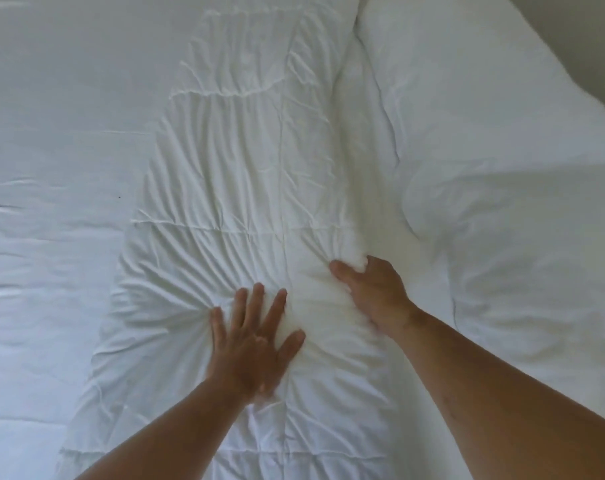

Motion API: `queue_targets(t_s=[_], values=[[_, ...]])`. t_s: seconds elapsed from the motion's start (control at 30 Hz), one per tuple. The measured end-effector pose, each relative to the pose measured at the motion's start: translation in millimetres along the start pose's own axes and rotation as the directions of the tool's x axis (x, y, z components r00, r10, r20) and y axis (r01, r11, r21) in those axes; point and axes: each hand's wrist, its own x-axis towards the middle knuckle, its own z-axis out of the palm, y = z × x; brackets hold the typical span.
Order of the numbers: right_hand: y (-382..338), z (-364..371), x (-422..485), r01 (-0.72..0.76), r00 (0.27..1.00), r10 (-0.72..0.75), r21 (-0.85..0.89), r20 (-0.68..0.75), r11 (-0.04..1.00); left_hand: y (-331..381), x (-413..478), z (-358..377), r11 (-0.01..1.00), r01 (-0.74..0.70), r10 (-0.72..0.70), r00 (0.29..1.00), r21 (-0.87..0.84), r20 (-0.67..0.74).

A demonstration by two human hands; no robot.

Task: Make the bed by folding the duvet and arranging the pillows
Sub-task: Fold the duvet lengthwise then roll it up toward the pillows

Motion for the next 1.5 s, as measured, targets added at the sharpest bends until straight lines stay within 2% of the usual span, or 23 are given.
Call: queue_targets(t_s=[0.07,0.1,0.17,0.27,0.33,0.4,0.43,0.53,0.63,0.73,0.83,0.9,0.97,1.03,1.13,1.17,1.2,1.23,1.27,1.3,1.33,1.4,1.5], values=[[3,-24,-4,0.069,0.982,-0.081,-0.074,-0.169,0.995,4,-6,-1,0.995,-0.062,0.052,0.992,-0.083,-0.115],[8,-31,-5,0.062,0.962,-0.084,-0.092,-0.260,0.994,5,-7,1,0.991,-0.086,0.073,0.990,-0.100,-0.122],[32,-25,-4,-0.043,0.943,-0.001,-0.124,-0.334,0.991,13,-6,8,0.992,-0.110,0.101,0.987,-0.068,-0.123],[51,4,4,-0.157,0.976,0.144,-0.067,-0.164,0.985,15,6,0,0.986,-0.132,0.110,0.972,-0.099,-0.206],[37,1,25,-0.145,0.985,0.137,-0.072,-0.101,0.987,-4,47,-25,0.977,-0.200,0.160,0.918,-0.073,-0.363],[11,-13,54,-0.106,0.989,0.098,-0.067,-0.112,0.992,-28,110,-62,0.981,-0.193,0.180,0.868,0.020,-0.463],[-5,-20,68,-0.085,0.989,0.081,-0.032,-0.123,0.996,-37,145,-87,0.986,-0.162,0.166,0.872,0.047,-0.460],[-57,-22,126,-0.023,0.987,0.033,0.068,-0.160,0.997,-47,244,-128,0.991,-0.056,0.090,0.953,0.125,-0.288],[-100,-19,183,-0.018,0.973,0.055,0.166,-0.223,0.986,-43,283,-109,0.987,-0.039,0.071,0.976,0.158,-0.205],[-114,-6,226,-0.047,0.964,0.122,0.302,-0.236,0.952,-50,288,-78,0.985,-0.035,0.072,0.973,0.170,-0.219],[-114,6,252,-0.085,0.968,0.123,0.177,-0.221,0.981,-57,296,-74,0.989,-0.048,0.081,0.967,0.138,-0.243],[-116,-14,259,-0.077,0.971,0.092,0.074,-0.219,0.994,-59,298,-76,0.993,-0.060,0.085,0.961,0.100,-0.264],[-113,-39,264,-0.053,0.952,0.029,-0.069,-0.304,0.996,-59,298,-77,0.993,-0.100,0.112,0.954,0.058,-0.276],[-99,-37,270,-0.107,0.939,0.015,-0.248,-0.345,0.963,-60,300,-75,0.991,-0.133,0.137,0.947,0.035,-0.289],[-93,-8,285,-0.204,0.950,0.124,-0.266,-0.288,0.942,-64,307,-68,0.989,-0.149,0.143,0.937,0.008,-0.318],[-104,-4,285,-0.185,0.946,0.074,-0.337,-0.316,0.923,-66,309,-66,0.987,-0.158,0.151,0.935,0.006,-0.322],[-116,-3,281,-0.107,0.923,-0.086,-0.464,-0.375,0.879,-68,311,-64,0.986,-0.166,0.159,0.931,0.007,-0.328],[-125,-2,277,0.019,0.855,-0.323,-0.598,-0.407,0.802,-69,313,-63,0.985,-0.172,0.163,0.927,0.005,-0.338],[-133,4,269,0.162,0.765,-0.527,-0.683,-0.369,0.712,-69,315,-63,0.985,-0.175,0.165,0.924,0.002,-0.345],[-137,15,257,0.291,0.735,-0.633,-0.729,-0.244,0.620,-68,316,-63,0.985,-0.173,0.162,0.925,-0.003,-0.343],[-132,33,248,0.393,0.751,-0.657,-0.750,-0.073,0.532,-68,316,-64,0.985,-0.172,0.161,0.927,-0.004,-0.339],[-108,61,244,0.456,0.821,-0.549,-0.759,0.156,0.466,-68,317,-65,0.984,-0.180,0.170,0.925,0.005,-0.340],[-88,63,269,0.442,0.848,-0.502,-0.753,0.173,0.488,-69,320,-67,0.984,-0.180,0.171,0.920,0.006,-0.352]])
